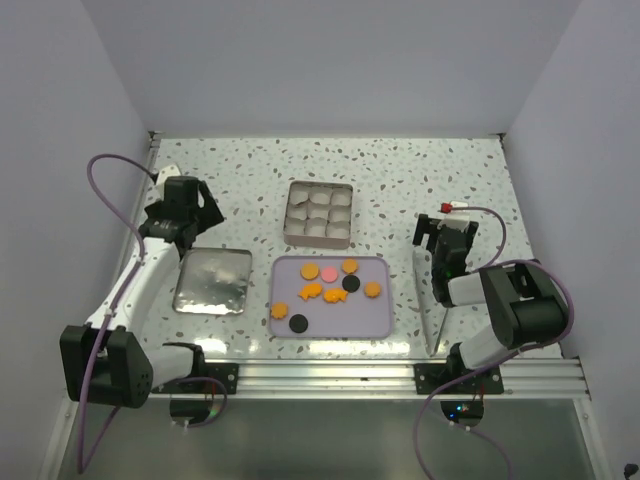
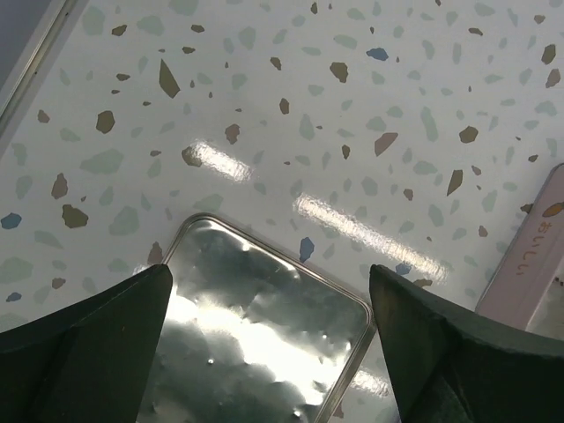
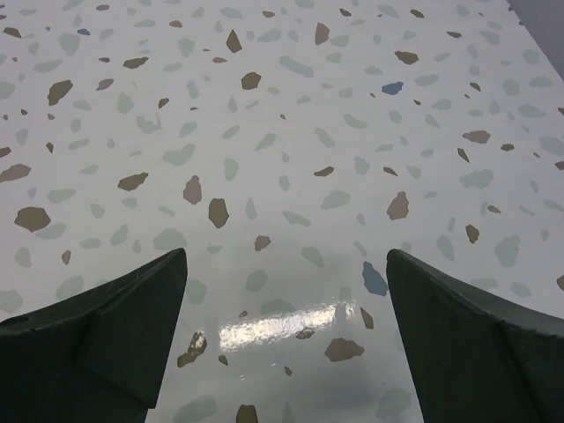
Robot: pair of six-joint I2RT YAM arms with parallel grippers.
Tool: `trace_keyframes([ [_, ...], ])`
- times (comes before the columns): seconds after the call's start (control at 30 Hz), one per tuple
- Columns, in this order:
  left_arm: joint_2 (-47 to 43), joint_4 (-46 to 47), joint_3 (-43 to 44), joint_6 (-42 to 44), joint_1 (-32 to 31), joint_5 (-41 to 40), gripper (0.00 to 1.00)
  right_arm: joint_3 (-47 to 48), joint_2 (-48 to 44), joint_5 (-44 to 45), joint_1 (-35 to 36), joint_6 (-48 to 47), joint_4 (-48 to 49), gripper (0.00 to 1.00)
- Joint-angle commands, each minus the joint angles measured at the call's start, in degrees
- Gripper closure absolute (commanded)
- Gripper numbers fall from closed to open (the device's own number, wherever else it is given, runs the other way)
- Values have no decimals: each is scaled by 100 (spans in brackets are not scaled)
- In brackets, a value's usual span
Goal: Pack the cookies
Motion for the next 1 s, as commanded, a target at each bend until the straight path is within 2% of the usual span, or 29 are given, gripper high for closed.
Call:
trace_keyframes([
  [0.0, -271, -400, 213, -507, 20, -174, 0, -2, -97, -16, -14, -50, 312, 1],
  [0.03, -245, -646, 336, -726, 20, -306, 0, -2, -97, -24, -14, -59, 312, 1],
  [0.1, -219, -981, 547, -554, 20, -167, 0, 7, -97, -24, -5, -59, 312, 1],
  [0.27, -612, -1150, 435, -166, 20, -148, 0, -11, -123, 2, -5, -67, 373, 1],
  [0.3, -701, -1176, 382, -140, 20, -175, 0, 41, -193, 228, 13, -50, 391, 1],
  [0.43, -1018, -1351, 320, 9, 20, -272, 0, 515, -939, 283, 74, -32, -1346, 1],
  [0.53, -1273, -1352, 145, 27, 29, -184, 0, 648, -1747, 283, 206, -103, -1603, 1],
  [0.57, -1369, -1308, 109, 97, 29, 68, 0, 822, -2193, 274, 232, -76, -1795, 1],
  [0.63, -1422, -1220, 48, 194, 29, 237, 0, 1200, -2679, 266, 250, 432, -2970, 1],
  [0.67, -1388, -1246, 56, 177, 29, 221, 0, 1794, -2864, 196, 250, 581, -3540, 1],
  [0.7, -1370, -1342, 82, 151, 29, 212, 0, 2130, -3109, 21, 259, 748, -4721, 1],
  [0.77, -1326, -1317, 39, 177, 29, 377, 0, 3059, -3190, -716, 250, 838, -5747, 1],
  [0.8, -1335, -1273, 4, 194, 29, 500, 0, 3300, -3217, -867, 250, 1012, -6579, 1],
  [0.93, -1414, -1194, -225, 124, 29, 800, 0, 3847, -3427, -1359, 250, 2303, -7806, 1],
  [0.97, -1423, -1167, -277, 115, 29, 888, 0, 3917, -3454, -1204, 241, 2662, -8105, 1],
])
